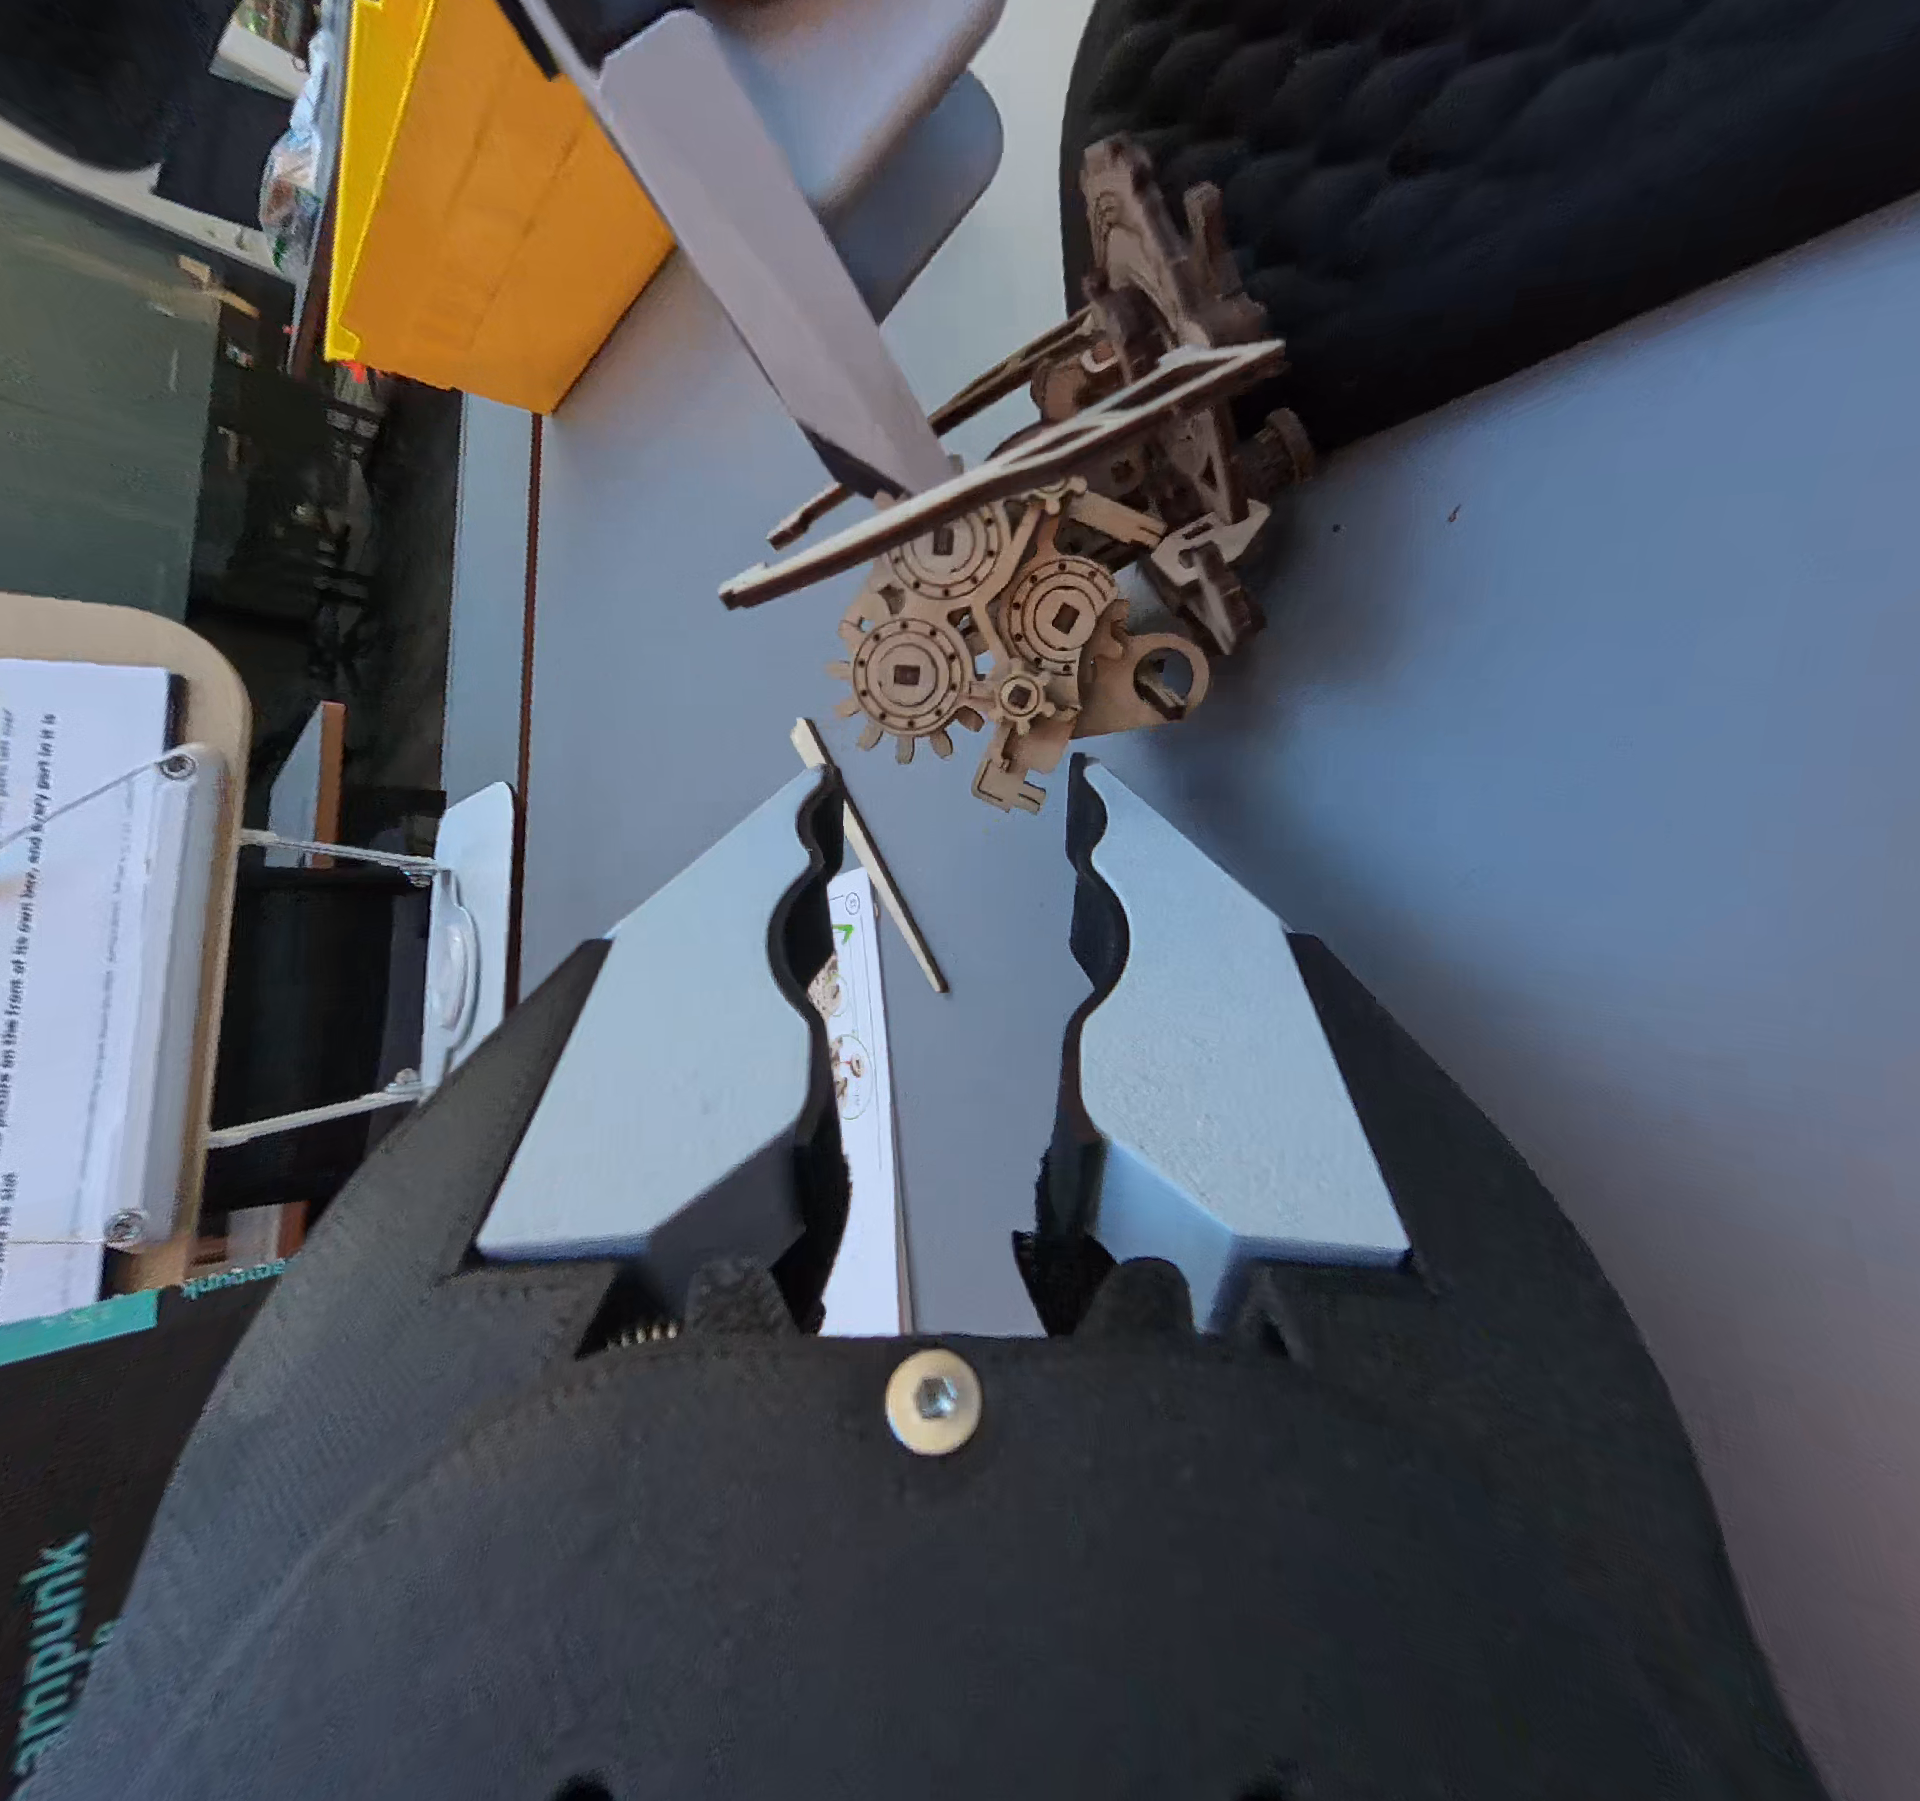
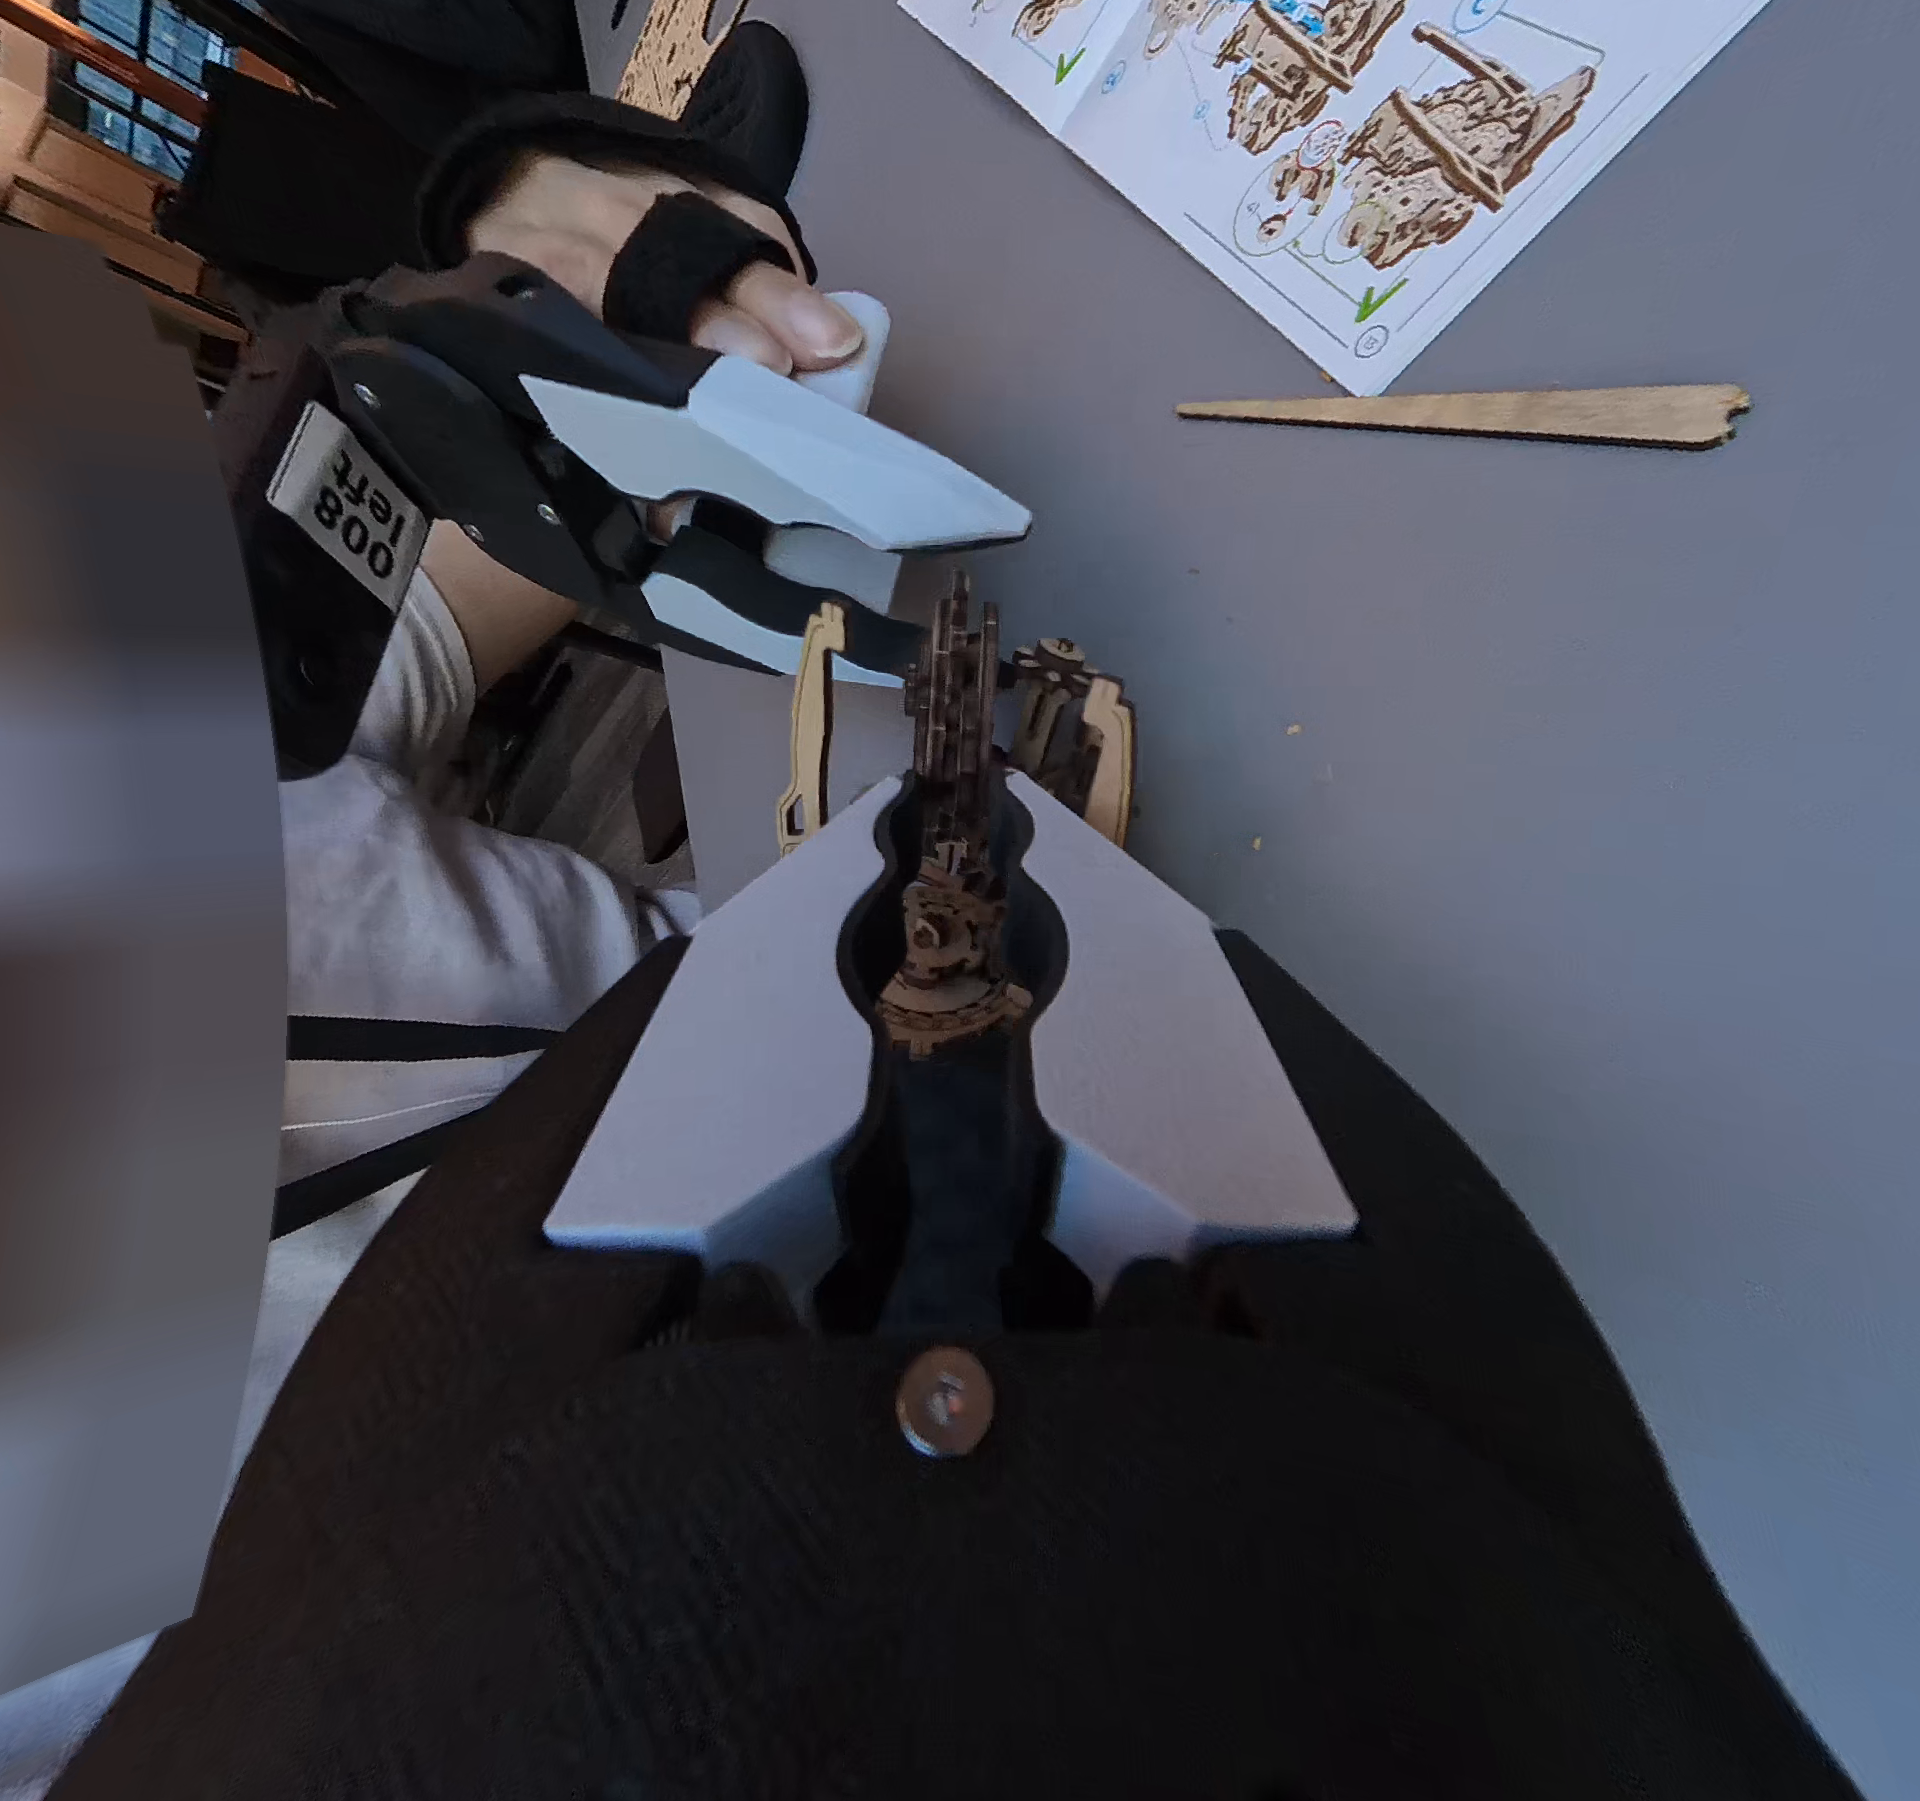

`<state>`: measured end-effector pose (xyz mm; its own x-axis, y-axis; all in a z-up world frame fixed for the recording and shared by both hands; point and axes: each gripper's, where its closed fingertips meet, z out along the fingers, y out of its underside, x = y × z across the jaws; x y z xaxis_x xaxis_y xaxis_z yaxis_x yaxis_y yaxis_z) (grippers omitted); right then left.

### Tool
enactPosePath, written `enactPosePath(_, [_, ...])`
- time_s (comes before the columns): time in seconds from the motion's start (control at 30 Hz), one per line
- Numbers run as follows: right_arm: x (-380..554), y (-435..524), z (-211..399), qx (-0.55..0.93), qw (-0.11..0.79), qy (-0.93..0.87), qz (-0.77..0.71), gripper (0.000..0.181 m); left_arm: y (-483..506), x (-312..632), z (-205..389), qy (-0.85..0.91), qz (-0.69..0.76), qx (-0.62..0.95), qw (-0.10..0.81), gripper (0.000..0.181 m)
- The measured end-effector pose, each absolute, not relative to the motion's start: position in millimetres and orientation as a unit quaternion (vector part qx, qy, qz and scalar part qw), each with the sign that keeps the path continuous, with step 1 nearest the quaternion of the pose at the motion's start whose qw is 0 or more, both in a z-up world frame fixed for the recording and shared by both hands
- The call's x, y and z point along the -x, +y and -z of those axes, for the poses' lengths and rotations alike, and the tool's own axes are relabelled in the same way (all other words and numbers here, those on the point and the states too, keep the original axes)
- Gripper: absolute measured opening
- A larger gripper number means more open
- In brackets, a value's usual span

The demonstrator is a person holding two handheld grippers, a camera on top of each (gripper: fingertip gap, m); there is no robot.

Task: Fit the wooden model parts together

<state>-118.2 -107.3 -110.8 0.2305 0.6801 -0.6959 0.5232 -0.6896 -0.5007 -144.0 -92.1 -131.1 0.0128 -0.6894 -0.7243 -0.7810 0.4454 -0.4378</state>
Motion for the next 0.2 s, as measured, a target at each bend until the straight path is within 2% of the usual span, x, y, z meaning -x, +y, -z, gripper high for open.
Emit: enactPosePath(0.2, [117, -109, 104, 0.775, 0.109, -0.376, -0.496, 0.01, -103, 156, 139, 0.652, 0.044, 0.602, 0.459, 0.044])
